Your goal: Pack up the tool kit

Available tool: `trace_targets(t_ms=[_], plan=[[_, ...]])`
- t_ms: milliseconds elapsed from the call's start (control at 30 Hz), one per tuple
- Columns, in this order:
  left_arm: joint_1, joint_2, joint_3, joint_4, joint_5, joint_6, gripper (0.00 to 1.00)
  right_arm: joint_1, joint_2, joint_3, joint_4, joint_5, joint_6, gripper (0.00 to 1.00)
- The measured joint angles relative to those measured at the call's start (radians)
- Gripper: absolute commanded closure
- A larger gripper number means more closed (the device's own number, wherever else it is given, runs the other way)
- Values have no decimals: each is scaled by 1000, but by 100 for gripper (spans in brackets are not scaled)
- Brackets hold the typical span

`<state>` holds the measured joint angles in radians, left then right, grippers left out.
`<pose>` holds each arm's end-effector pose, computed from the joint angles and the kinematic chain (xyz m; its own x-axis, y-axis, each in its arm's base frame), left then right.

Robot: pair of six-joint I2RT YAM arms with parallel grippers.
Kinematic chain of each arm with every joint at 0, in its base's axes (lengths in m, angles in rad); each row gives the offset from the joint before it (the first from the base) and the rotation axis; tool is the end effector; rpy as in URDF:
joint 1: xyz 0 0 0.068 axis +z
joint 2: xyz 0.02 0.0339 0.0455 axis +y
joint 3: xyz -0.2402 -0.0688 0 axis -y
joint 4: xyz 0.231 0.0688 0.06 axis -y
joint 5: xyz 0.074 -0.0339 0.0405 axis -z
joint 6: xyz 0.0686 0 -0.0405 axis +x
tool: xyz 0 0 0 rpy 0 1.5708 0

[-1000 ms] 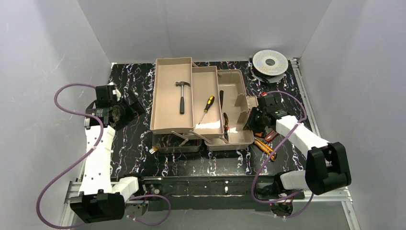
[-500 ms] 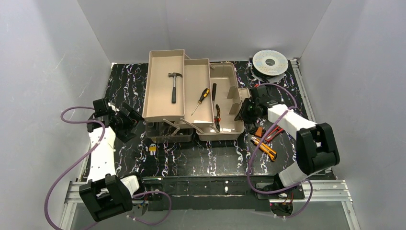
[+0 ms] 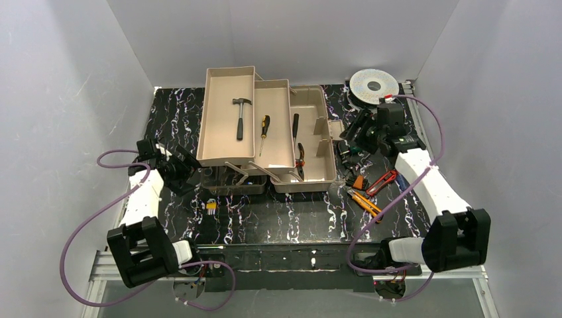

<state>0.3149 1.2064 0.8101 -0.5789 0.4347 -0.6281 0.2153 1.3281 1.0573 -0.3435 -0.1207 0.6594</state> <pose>0.2439 0.0491 0.1913 -0.6038 -0.7572 -0.2491 -0.5080 0.6064 -0.6117 0.3079 0.0758 0.2608 -0.6339 0.4839 -0.6033 0.1014 0.8253 0.5555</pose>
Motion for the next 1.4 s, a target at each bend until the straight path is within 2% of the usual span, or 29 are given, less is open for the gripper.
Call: trace_targets(t_ms=[67,100,133,267,333,433,600,700,1267,1400], plan=[[-2,10,-1,21,6,0,12,-6,-43,-18,-29,55,-19,27],[-3,16,-1,31,12,-1,12,-6,-62,-30,-52,98,-27,20],[-4,23,-3,45,21,-3,12,-6,-71,-38,-72,139,-26,18],[-6,70,-6,98,87,-20,12,-12,-74,-85,-158,317,5,18],[-6,94,-6,112,110,-26,11,-25,-63,-107,-189,359,23,20],[-10,113,-5,116,131,-36,8,-56,-24,-111,-208,381,84,25],[-10,112,10,93,105,-46,6,-77,76,-53,-259,439,258,25],[-10,94,12,87,81,-52,5,-78,140,-3,-262,457,309,27],[-10,79,12,85,79,-81,5,-91,482,158,-269,433,249,33],[-10,79,12,85,79,-84,5,-91,539,225,-297,441,243,39]])
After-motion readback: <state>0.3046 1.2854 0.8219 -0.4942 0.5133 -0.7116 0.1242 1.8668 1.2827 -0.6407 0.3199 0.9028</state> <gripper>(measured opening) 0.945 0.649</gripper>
